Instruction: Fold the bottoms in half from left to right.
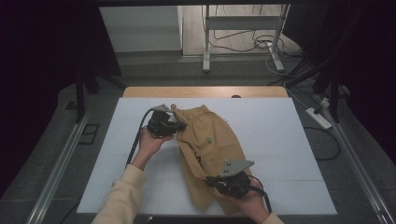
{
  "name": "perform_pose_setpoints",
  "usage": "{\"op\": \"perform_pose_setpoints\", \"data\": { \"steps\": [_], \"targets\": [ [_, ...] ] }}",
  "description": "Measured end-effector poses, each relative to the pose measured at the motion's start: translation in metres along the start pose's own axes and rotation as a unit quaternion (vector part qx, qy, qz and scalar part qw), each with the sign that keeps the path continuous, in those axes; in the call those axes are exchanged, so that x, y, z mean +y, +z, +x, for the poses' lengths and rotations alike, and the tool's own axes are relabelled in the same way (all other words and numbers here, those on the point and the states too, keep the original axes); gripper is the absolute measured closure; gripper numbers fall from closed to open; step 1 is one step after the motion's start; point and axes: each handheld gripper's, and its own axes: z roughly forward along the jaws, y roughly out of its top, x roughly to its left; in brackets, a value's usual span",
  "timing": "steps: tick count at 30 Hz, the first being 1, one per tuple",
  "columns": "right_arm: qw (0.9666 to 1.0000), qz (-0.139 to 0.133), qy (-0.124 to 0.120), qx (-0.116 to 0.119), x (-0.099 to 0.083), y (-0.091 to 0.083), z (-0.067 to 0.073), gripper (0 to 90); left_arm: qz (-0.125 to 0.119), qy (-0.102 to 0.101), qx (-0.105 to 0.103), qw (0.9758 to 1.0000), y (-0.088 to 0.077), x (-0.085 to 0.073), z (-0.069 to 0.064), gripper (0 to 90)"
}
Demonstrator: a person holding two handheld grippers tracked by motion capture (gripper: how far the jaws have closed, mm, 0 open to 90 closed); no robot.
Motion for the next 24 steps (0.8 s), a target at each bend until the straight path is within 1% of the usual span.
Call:
{"op": "perform_pose_setpoints", "data": {
  "steps": [8,16,20,24],
  "targets": [
    [0.9999,-0.003,0.007,-0.011,-0.006,-0.011,-0.001,86.5,0.004,0.007,-0.005,1.0000,0.007,0.004,-0.005,85.8],
    [0.9997,-0.005,0.014,-0.020,-0.011,-0.019,-0.004,86.8,0.009,0.011,-0.007,0.9999,0.012,0.008,-0.009,85.8],
    [0.9996,-0.006,0.015,-0.024,-0.012,-0.023,-0.006,86.8,0.011,0.012,-0.007,0.9998,0.013,0.010,-0.010,85.8],
    [0.9992,-0.009,0.022,-0.031,-0.016,-0.029,-0.010,86.8,0.013,0.015,-0.008,0.9998,0.015,0.012,-0.012,85.7]
  ]
}}
